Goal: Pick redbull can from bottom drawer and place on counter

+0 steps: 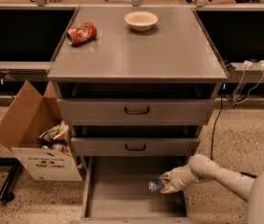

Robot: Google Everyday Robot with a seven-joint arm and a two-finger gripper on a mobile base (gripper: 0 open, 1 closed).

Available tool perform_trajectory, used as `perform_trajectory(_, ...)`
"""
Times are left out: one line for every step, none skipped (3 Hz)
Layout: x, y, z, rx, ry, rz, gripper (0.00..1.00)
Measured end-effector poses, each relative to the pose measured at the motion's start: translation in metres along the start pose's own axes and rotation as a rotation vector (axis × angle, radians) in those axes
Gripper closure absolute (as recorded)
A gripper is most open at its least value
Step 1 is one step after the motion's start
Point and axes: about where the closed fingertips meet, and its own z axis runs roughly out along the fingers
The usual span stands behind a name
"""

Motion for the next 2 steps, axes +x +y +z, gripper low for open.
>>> perform_trajectory(-0.014,0.013,-0.008,-0.029,0.000,-0.024,1.00)
perform_trajectory(-0.024,0.011,-0.020,-0.026,-0.013,-0.031,1.00)
